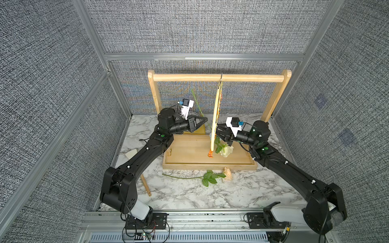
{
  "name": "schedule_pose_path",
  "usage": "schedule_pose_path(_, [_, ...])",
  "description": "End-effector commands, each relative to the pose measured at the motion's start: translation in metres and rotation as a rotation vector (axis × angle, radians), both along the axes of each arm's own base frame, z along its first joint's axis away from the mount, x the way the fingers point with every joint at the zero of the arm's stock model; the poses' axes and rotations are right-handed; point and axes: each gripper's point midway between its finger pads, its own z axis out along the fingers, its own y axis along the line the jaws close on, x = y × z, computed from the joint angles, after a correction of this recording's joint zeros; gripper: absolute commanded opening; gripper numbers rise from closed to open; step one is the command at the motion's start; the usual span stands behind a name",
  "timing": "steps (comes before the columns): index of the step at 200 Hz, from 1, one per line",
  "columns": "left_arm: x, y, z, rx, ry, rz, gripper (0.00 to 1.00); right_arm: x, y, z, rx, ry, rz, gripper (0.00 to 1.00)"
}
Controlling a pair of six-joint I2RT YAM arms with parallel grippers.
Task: Dry the flowers on a clothes hanger
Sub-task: Clamp the flower onto the hanger.
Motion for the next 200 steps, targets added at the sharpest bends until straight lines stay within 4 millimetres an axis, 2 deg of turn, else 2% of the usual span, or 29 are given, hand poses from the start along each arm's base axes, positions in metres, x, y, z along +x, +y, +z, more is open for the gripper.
schedule_pose_path(1, [-0.001, 0.001, 0.016, -0.033, -0.068, 0.0, 0.02, -0.003, 0.001, 0.001, 0.006, 0.004, 0.016, 0.36])
schedule_pose_path(16, [-0.001, 0.0, 0.015, -0.031, -0.068, -0.001, 0.02, -0.003, 0.0, 0.002, 0.007, 0.004, 0.014, 0.39])
schedule_pose_path(140, [-0.002, 0.001, 0.018, -0.034, -0.071, -0.005, 0.02, 0.003, 0.001, 0.008, 0.057, 0.051, -0.013, 0.44])
schedule_pose_path(200, [-0.002, 0.001, 0.018, -0.037, -0.064, -0.003, 0.02, 0.007, 0.004, 0.007, 0.083, 0.079, -0.044, 0.42])
